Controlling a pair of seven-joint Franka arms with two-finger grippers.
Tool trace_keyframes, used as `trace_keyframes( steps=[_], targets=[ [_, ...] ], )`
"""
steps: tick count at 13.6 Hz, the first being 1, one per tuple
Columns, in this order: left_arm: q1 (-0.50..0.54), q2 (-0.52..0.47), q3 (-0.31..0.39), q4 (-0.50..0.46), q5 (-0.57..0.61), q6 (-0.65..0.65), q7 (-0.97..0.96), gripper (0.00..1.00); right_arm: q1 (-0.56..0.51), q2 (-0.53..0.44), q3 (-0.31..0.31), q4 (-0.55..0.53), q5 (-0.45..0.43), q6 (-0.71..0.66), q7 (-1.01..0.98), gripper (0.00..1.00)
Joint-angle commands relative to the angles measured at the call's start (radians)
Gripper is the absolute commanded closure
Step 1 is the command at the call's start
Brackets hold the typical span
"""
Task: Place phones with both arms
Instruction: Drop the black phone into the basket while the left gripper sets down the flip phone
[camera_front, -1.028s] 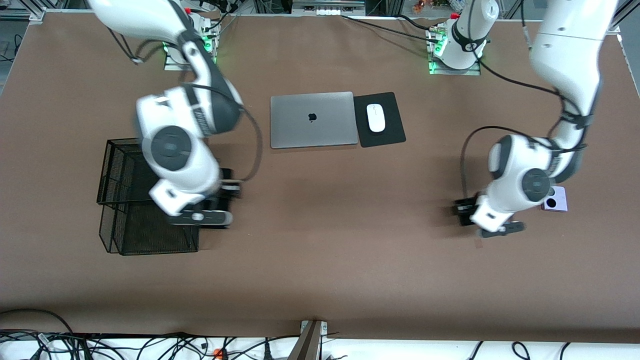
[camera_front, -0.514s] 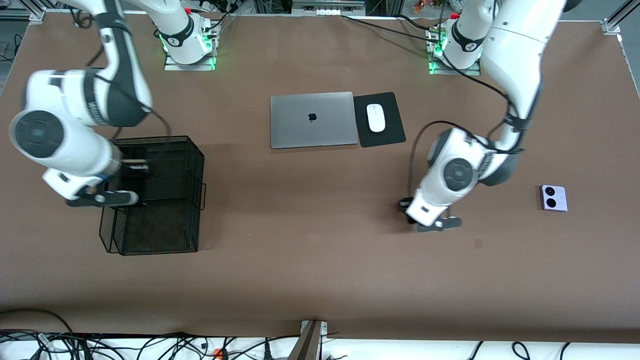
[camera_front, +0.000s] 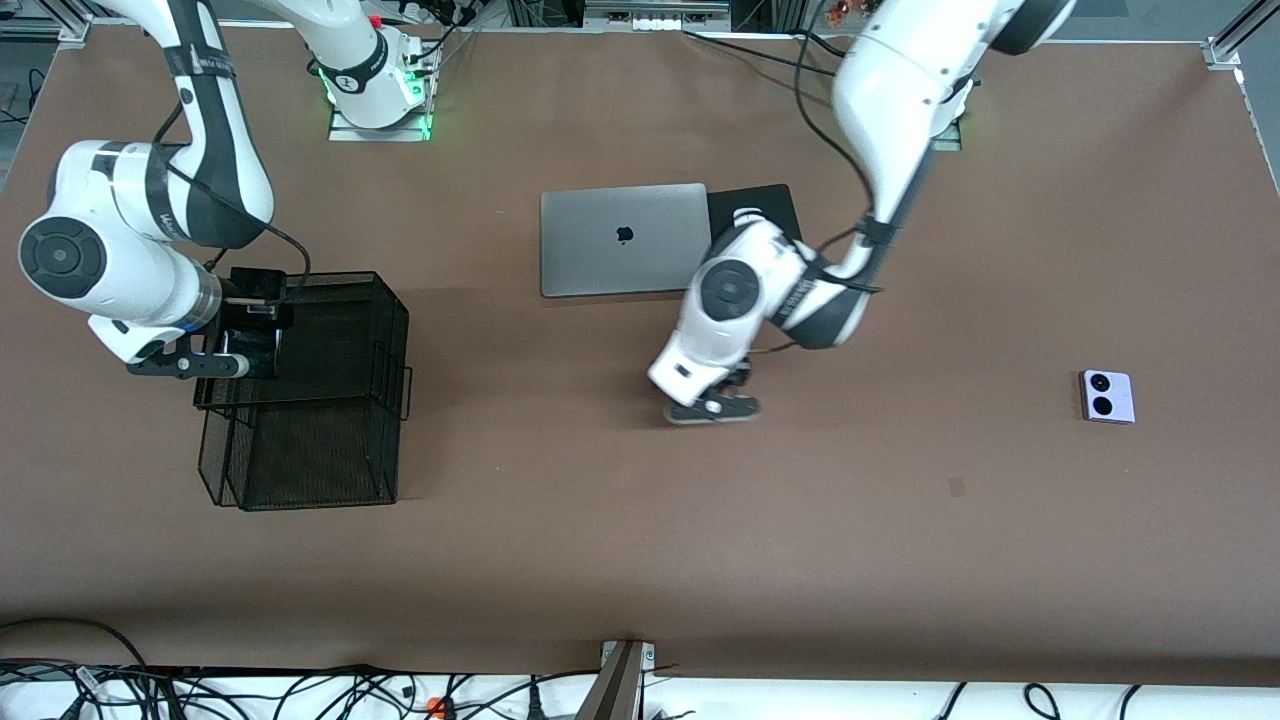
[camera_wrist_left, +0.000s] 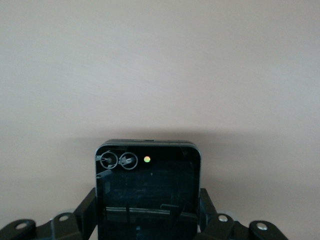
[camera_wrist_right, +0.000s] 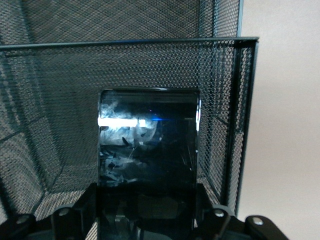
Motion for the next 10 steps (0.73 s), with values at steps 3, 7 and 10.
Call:
trace_keyframes(
  steps=[3, 7, 10],
  targets=[
    [-0.101, 0.208, 0.021, 0.314, -0.019, -0.021, -0.054, 0.96, -0.030, 0.015, -0.012, -0.017, 0.019, 0.071, -0.038, 1.00],
    [-0.129, 0.268, 0.030, 0.356, -0.017, 0.016, -0.137, 0.96, -0.052, 0.044, -0.012, -0.016, 0.033, 0.103, -0.049, 1.00],
    [-0.132, 0.279, 0.032, 0.356, -0.017, 0.019, -0.164, 0.86, -0.052, 0.061, -0.012, -0.014, 0.056, 0.119, -0.049, 0.81]
  ],
)
